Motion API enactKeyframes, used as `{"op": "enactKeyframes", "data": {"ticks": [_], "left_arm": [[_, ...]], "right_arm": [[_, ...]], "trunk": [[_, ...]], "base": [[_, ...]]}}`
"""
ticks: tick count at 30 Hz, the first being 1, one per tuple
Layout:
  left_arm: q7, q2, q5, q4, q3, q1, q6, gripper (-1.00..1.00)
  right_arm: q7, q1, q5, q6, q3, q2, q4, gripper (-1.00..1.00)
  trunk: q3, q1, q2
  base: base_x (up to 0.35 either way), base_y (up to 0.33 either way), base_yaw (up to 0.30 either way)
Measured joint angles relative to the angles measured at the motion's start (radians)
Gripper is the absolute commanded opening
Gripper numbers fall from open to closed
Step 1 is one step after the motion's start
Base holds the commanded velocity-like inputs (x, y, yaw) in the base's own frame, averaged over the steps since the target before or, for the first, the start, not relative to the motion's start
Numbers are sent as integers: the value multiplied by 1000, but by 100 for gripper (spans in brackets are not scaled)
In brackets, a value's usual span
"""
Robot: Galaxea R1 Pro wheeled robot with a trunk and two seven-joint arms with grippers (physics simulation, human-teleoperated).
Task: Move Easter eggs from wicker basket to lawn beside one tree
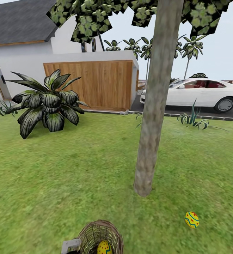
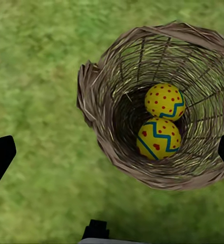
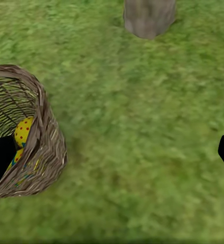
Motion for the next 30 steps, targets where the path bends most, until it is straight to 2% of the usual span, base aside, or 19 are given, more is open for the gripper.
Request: {"op": "enactKeyframes", "data": {"ticks": [16, 23, 26, 29, 30], "left_arm": [[6, -2, 0, -4, 0, 0, 2, 100], [67, -6, -6, -8, -1, -2, 13, 100], [134, -13, -9, -49, -16, -2, 66, 100], [187, -17, -40, -176, -44, -2, 166, 100], [206, -19, -68, -263, -52, -1, 240, 100]], "right_arm": [[0, 0, 0, 0, 0, 0, 1, 100], [0, 0, 0, 0, 0, 1, 1, 100], [0, 0, 0, 0, 0, 1, 0, 100], [0, 0, 0, 0, 0, 2, 0, 100], [0, 0, 0, 0, 0, 2, 0, 100]], "trunk": [[0, 0, 0], [0, 0, 0], [0, 0, 0], [0, 0, 0], [0, 0, 0]], "base": [[-27, 43, 0], [-2, 4, 0], [0, 0, 0], [0, 0, 0], [0, 0, 0]]}}
